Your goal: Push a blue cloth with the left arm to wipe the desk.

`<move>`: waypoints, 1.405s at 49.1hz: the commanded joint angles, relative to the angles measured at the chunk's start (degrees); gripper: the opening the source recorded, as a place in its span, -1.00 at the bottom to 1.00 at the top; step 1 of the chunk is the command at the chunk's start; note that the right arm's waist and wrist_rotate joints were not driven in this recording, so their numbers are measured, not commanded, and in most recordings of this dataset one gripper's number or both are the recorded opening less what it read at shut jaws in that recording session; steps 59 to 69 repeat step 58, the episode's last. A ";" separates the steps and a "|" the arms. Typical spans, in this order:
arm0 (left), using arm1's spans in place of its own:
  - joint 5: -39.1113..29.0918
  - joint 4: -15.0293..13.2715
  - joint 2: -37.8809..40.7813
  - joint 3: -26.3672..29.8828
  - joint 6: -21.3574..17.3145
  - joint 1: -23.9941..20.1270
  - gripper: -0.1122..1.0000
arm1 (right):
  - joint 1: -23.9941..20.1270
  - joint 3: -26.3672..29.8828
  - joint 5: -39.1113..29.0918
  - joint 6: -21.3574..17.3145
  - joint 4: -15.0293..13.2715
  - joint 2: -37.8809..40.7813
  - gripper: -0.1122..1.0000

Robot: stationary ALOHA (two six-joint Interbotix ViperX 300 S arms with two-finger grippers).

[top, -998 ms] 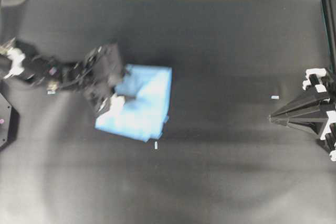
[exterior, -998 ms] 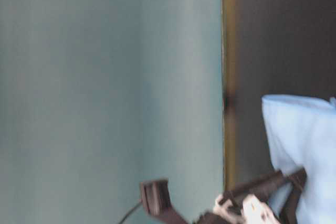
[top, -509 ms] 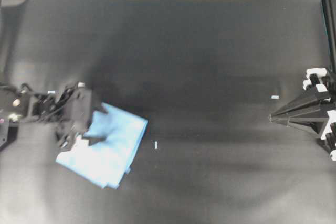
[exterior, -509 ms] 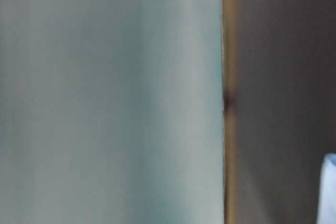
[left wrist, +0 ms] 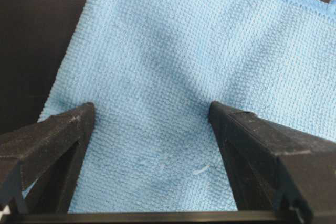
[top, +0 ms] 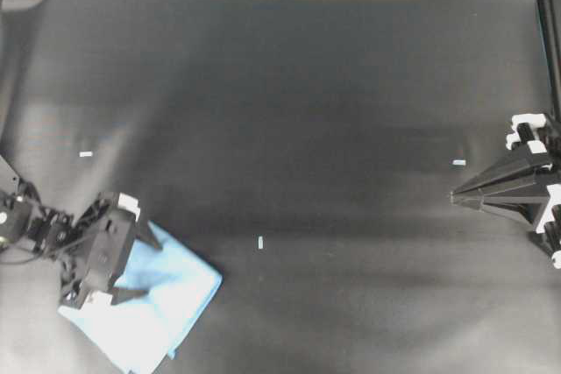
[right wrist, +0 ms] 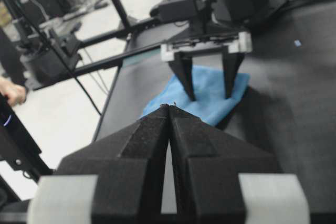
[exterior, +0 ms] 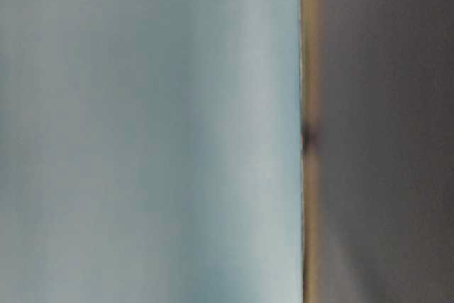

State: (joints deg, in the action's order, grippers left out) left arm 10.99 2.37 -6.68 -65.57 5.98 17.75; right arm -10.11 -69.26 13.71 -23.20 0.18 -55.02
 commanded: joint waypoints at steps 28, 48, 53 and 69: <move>0.00 0.18 -3.52 1.85 0.35 4.22 0.73 | 0.00 0.35 0.62 0.00 0.09 0.18 -0.81; -0.88 0.18 -15.38 1.85 -4.22 4.22 0.73 | -0.09 0.09 0.62 0.00 0.09 -0.09 -0.81; -2.46 0.18 -17.93 1.67 -5.10 4.22 0.73 | 0.00 0.00 0.62 0.00 0.00 -0.09 -0.81; -4.13 0.18 -19.95 1.23 -5.19 4.22 0.73 | -0.09 -0.09 0.62 0.09 0.09 -0.18 -0.81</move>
